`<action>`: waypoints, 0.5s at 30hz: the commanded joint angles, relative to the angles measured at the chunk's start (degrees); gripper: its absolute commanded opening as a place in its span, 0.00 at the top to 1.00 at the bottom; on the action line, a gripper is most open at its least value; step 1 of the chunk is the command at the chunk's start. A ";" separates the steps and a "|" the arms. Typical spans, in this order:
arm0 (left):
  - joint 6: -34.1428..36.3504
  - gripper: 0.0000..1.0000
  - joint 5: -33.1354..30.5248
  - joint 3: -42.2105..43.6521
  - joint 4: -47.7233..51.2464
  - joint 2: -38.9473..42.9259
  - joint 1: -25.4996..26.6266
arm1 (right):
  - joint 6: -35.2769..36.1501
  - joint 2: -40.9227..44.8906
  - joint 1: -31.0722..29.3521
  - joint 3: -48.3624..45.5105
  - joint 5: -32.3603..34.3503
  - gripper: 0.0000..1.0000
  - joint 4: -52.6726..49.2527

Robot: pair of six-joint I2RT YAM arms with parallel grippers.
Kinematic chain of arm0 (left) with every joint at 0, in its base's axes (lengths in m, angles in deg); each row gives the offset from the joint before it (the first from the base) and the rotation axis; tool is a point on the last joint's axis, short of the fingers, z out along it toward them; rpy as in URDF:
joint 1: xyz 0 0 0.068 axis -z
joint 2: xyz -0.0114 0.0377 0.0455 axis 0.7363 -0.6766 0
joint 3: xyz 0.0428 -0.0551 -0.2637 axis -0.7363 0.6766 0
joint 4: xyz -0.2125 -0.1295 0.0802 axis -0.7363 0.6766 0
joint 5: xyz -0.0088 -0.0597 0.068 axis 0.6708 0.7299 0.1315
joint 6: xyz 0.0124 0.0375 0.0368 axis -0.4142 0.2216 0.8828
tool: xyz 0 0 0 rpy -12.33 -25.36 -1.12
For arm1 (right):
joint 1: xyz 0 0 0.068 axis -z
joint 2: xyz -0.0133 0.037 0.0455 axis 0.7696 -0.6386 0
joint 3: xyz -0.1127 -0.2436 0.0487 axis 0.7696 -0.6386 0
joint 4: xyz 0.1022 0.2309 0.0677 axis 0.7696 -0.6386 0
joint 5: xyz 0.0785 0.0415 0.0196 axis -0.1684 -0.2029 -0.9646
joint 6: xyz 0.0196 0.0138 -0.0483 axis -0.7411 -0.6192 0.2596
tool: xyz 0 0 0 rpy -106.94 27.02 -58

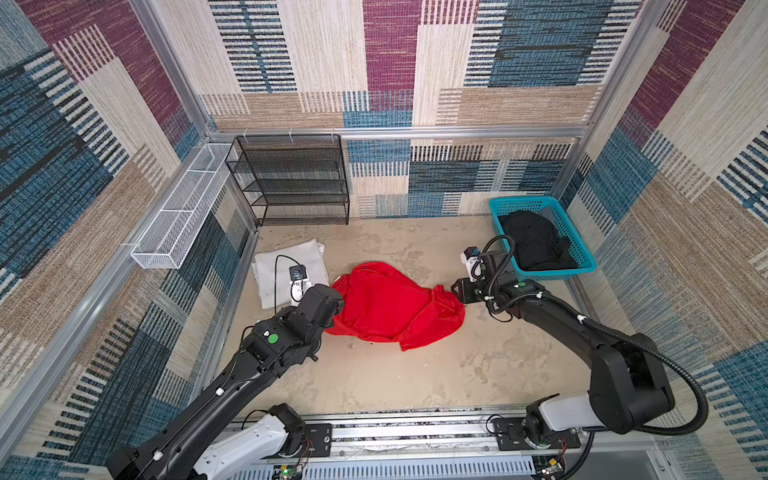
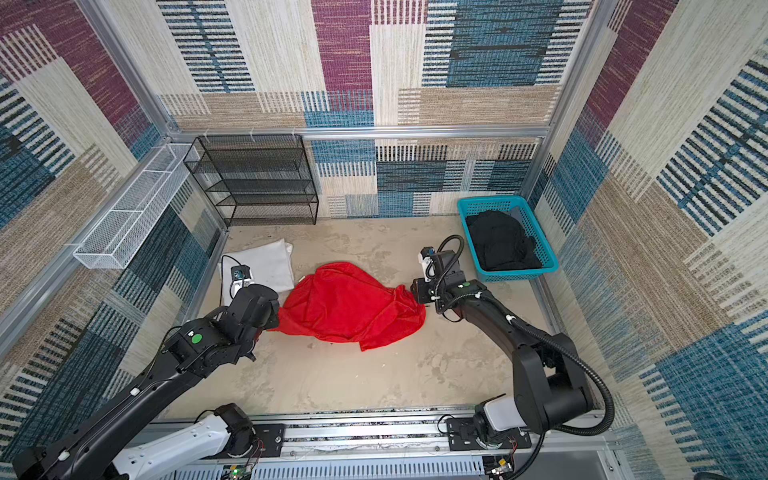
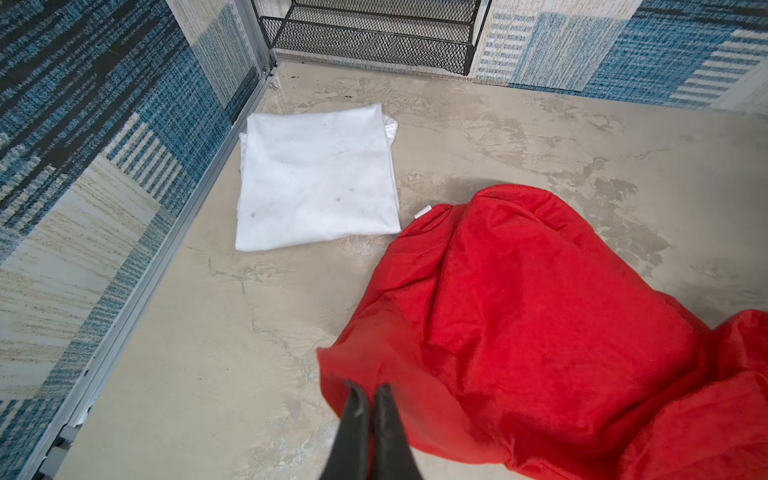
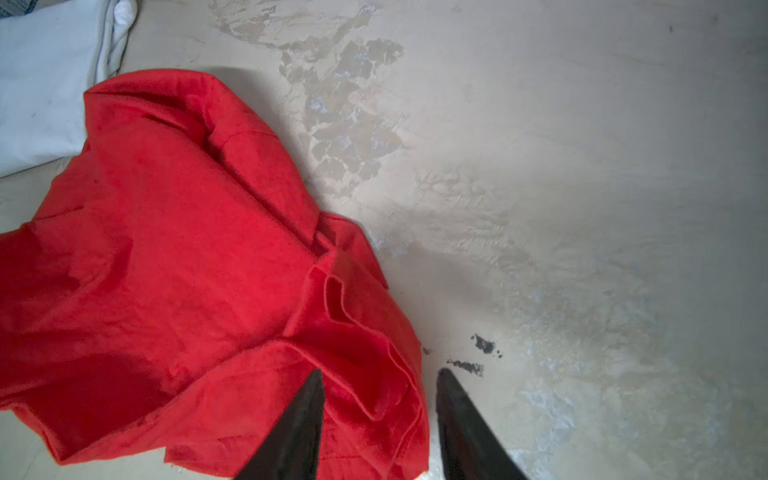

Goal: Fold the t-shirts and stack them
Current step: 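Grasp opposite corners of the red t-shirt with both grippers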

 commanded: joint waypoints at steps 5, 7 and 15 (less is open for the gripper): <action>-0.75 1.00 1.34 0.24 -1.24 0.37 -0.35 | -1.38 0.95 -4.83 -3.95 -1.14 0.75 -0.62; -1.08 1.00 1.49 0.37 -0.92 0.79 -0.36 | -1.47 0.04 -5.58 -4.02 -0.59 0.75 -0.27; -1.56 1.00 1.23 0.76 0.80 3.05 -0.45 | -1.44 -3.91 -6.44 -3.66 7.08 0.61 0.20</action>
